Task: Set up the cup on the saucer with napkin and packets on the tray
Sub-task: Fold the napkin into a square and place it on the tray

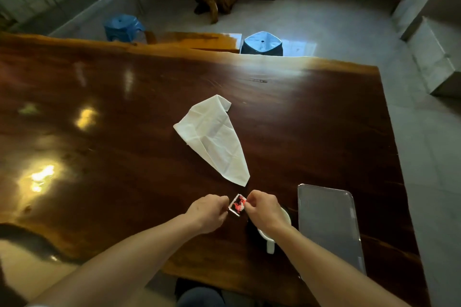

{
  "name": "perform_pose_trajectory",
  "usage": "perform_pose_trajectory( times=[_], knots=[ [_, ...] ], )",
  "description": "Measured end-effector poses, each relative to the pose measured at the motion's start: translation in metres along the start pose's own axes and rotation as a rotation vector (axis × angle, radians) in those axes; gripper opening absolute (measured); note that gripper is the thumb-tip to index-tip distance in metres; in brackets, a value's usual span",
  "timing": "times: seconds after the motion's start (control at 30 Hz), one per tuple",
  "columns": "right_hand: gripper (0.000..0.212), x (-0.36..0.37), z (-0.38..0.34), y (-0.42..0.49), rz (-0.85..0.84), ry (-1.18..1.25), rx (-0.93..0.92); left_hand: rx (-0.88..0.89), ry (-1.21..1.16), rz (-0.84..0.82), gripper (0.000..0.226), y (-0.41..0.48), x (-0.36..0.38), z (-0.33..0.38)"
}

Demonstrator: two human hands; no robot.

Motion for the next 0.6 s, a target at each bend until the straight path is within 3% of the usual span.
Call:
perform_pose_trajectory(
  times=[0.17,0.3,0.5,0.6],
  knots=[
    [0.016,0.004,-0.037,0.047,0.005,-0.016,0.088,0.08,0.087,-0.006,0.014,0.043,-0.042,-0.036],
    [0.032,0.019,-0.073,0.09,-0.002,-0.032,0.201,0.212,0.302,-0.029,0.021,0.077,-0.08,-0.066],
    [0.051,0.062,-0.126,0.149,-0.017,-0.007,0.232,0.364,0.457,-0.027,0.032,0.137,-0.122,-0.112],
    [0.047,0.082,-0.135,0.17,-0.012,-0.041,0.278,0.375,0.47,-0.071,0.035,0.161,-0.128,-0.133]
  ],
)
Point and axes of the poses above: each hand's wrist, its own y-axis towards the middle knuckle, its own x-axis out of the palm, z = x × y, the point moved 8 cm from there along y, towards the middle knuckle, and after that the axes turned 10 degrees about -y, right-handed, at the moved point
